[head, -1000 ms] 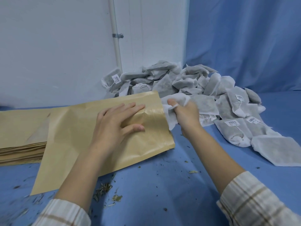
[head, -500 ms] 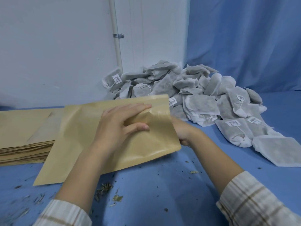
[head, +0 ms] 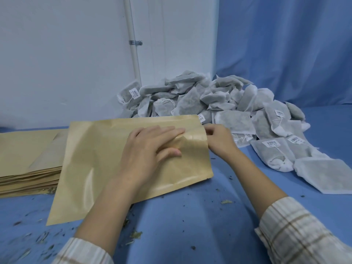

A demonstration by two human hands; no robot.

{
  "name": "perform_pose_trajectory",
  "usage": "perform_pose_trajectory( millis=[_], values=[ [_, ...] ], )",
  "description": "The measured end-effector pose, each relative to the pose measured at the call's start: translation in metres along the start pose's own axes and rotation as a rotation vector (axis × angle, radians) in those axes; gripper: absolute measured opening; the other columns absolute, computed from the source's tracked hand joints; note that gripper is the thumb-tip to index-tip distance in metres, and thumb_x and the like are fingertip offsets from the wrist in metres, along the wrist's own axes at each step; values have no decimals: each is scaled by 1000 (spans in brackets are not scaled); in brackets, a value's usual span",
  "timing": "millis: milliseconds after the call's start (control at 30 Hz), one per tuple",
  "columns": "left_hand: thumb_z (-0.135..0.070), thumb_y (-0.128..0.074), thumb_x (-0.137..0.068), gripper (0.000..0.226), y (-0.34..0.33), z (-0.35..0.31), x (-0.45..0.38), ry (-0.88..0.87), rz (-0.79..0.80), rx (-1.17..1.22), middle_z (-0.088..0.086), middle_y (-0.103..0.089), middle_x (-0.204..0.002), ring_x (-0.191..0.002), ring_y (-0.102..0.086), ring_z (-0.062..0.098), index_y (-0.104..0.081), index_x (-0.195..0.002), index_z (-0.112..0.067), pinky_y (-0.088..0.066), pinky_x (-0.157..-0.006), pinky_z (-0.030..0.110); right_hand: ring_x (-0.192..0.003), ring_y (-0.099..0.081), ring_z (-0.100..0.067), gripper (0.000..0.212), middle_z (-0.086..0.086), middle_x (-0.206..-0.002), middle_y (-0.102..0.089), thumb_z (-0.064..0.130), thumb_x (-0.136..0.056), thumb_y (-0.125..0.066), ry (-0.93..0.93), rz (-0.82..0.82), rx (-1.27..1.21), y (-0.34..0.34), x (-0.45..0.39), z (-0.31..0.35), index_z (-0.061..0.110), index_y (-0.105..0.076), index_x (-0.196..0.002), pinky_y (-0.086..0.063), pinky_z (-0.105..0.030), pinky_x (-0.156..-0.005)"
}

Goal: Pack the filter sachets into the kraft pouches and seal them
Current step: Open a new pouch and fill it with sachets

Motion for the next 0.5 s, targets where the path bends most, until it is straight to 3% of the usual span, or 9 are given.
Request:
perform_pose_trajectory(
  millis=[67, 133, 200, 267, 400, 500],
  values=[
    [-51, -56, -77, 48, 0, 5, 1, 50, -16, -69, -18, -57, -129, -125, -48, 15, -58, -124, -41, -24, -107, 33, -98, -57, -11, 21, 5, -99, -67, 24, -86, -55, 6, -194, 258, 22, -5, -17, 38, -71, -88, -46, -24, -73],
    [-48, -59, -79, 47, -1, 9, 1, 87, -16, -110, -17, -56, -132, -128, -45, 17, -57, -126, -42, -20, -108, 34, -132, -26, -28, 28, -12, -145, -33, 38, -93, -46, -118, -133, 604, 19, -11, -45, 33, -63, -115, -30, -37, -105],
    [-46, -62, -80, 46, -1, 12, 1, 100, -25, -133, -16, -56, -132, -128, -45, 17, -57, -125, -41, -20, -108, 34, -142, 1, -33, 42, -13, -156, 4, 51, -95, -34, -168, -10, 750, 8, -13, -63, 36, -48, -131, -5, -43, -115],
    [-45, -62, -80, 46, -1, 13, 2, 108, -24, -145, -16, -56, -132, -128, -45, 17, -57, -126, -41, -19, -107, 33, -143, 9, -32, 54, -11, -156, 13, 53, -96, -28, -166, 7, 753, 5, -14, -69, 29, -30, -144, 1, -44, -116],
    [-43, -61, -82, 44, 2, 15, 3, 123, -49, -189, -13, -56, -133, -130, -44, 20, -58, -126, -39, -18, -108, 35, -142, -15, -27, 54, -12, -155, -15, 38, -98, -37, -51, -313, 473, 30, -6, -47, 11, -28, -145, -16, -40, -115],
    [-44, -60, -83, 44, 8, 19, 3, 145, -80, -210, -12, -55, -134, -130, -44, 21, -58, -127, -38, -17, -108, 34, -121, -47, -24, 37, -7, -129, -55, 26, -94, -52, 65, -621, 153, 54, 17, -22, 11, -53, -128, -32, -25, -100]
  ],
)
Point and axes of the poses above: each hand's wrist, its own x-axis away from the middle knuckle, its own y-axis out of the back of the hand, z = x × y, the point moved 9 cm from there along -x, towards the middle knuckle
